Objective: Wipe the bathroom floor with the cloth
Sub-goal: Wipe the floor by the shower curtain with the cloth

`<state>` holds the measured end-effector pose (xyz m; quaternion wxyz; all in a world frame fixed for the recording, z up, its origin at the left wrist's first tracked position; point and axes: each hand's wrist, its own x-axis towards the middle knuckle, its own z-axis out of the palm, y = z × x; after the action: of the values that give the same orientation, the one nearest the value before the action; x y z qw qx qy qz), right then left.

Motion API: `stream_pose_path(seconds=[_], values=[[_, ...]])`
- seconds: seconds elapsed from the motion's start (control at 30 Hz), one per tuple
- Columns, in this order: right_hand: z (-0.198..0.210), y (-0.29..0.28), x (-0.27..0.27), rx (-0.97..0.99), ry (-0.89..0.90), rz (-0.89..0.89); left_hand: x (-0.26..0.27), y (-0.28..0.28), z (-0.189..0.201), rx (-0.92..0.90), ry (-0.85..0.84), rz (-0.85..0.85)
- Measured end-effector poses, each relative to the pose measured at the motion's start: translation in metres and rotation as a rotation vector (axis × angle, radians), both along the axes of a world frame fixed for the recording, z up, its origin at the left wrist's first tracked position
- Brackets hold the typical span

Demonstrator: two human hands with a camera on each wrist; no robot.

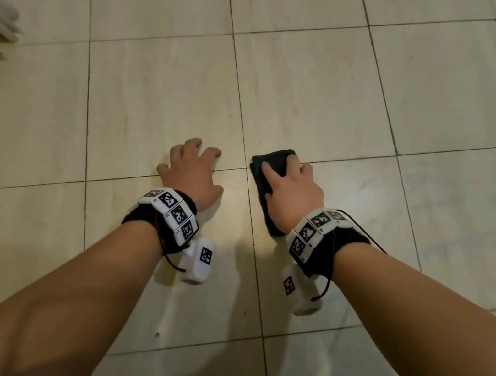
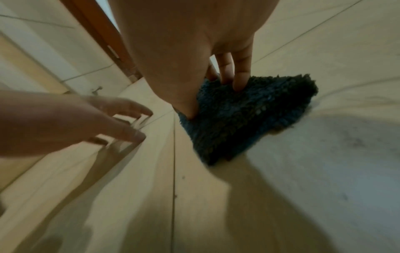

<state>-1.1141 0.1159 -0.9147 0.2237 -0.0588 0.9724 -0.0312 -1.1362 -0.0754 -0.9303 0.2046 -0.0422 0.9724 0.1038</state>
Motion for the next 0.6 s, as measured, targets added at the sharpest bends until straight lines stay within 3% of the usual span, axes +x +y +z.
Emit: stream_pose_path(seconds=[0.17, 0.4, 0.6], values=[[-0.001, -0.006, 0.009, 0.021, -0.034, 0.191, 0.002, -0.002, 0.005, -0.009, 0.002, -0.031], [-0.007, 0.014, 0.006, -0.032, -0.026, 0.183, 0.006, 0.002, 0.002, -0.059, -0.035, -0.053], [-0.003, 0.090, -0.007, 0.017, -0.022, 0.050, 0.004, 0.005, 0.004, -0.064, -0.035, -0.032]])
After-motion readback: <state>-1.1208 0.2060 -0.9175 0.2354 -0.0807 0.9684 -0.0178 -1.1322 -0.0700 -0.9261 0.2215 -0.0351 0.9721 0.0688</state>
